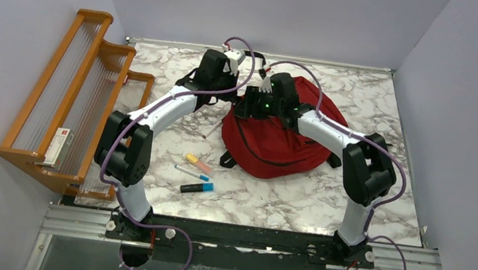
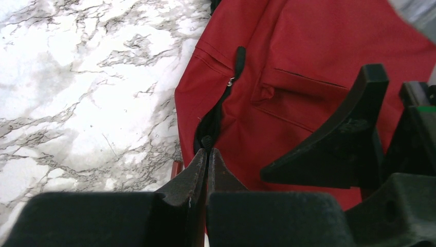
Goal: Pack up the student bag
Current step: Zip the student bag at the center of the board.
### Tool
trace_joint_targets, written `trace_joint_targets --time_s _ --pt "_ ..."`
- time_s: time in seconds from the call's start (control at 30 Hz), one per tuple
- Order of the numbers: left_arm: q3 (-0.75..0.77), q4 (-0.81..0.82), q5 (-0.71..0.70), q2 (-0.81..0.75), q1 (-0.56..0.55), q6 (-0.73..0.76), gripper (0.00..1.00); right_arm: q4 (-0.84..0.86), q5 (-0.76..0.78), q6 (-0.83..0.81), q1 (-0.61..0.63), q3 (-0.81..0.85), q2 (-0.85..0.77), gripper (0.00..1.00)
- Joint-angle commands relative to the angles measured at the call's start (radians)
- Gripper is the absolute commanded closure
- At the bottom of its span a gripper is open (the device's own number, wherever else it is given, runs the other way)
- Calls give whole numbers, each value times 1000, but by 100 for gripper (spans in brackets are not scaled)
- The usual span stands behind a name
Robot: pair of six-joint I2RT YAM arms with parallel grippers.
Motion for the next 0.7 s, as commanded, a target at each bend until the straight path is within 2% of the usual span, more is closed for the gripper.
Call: trace_joint_targets --time_s 0.0,0.1,0.2,0.6,0.67 --pt "3 40 29 -35 3 -7 100 24 8 5 17 35 35 42" --pt "4 40 31 -28 3 -6 100 37 -16 3 21 36 46 43" --pt "8 39 38 -19 3 -8 100 36 -22 -6 30 39 54 50" --pt "10 37 25 -7 3 -4 100 35 -97 -67 36 -22 3 97" --pt "9 37 23 -5 3 -4 100 28 -129 -83 37 -42 -22 99"
